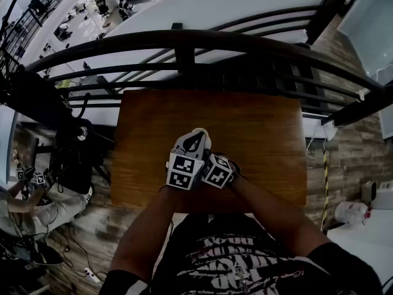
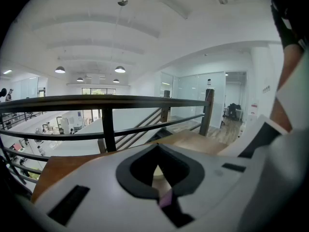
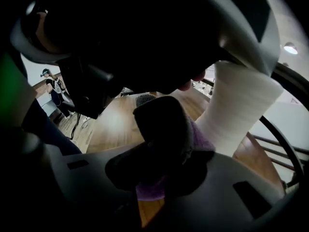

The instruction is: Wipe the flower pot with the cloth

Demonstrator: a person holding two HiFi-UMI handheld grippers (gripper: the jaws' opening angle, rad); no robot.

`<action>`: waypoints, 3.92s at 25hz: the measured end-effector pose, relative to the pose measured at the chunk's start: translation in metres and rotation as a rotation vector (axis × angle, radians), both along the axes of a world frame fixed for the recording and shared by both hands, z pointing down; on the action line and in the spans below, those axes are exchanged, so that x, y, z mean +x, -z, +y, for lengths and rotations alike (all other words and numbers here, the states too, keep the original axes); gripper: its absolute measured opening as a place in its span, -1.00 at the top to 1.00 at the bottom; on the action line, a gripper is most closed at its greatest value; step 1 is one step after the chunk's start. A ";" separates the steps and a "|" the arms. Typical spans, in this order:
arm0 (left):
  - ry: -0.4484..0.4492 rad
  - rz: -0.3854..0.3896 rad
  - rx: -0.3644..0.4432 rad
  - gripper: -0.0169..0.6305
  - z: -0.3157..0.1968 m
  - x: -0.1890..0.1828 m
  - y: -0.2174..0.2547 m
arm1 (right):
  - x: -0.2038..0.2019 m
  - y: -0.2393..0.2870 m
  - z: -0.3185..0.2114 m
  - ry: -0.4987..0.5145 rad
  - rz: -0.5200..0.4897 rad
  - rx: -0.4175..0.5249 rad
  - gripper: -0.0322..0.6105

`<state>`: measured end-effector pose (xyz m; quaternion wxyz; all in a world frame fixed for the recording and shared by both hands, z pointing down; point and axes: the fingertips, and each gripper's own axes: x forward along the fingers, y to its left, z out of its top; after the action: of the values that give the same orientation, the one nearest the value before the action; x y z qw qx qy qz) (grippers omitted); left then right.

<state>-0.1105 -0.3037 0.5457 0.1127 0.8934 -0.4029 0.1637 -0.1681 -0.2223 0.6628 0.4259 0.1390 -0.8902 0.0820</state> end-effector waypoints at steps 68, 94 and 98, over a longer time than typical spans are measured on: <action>-0.090 0.041 0.092 0.95 0.017 -0.004 0.023 | 0.108 0.018 -0.006 -0.418 0.037 0.027 0.65; -0.176 0.021 -0.181 0.95 0.123 0.258 -0.070 | 0.390 0.023 0.059 -0.664 -0.090 0.063 0.65; -0.148 -0.001 -0.209 0.95 0.136 0.277 -0.089 | 0.419 0.015 0.076 -0.653 -0.077 0.036 0.65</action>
<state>0.1670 -0.1675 0.6346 0.1925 0.9040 -0.3168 0.2129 0.2512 -0.1466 0.6480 0.3408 0.4214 -0.8154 0.2035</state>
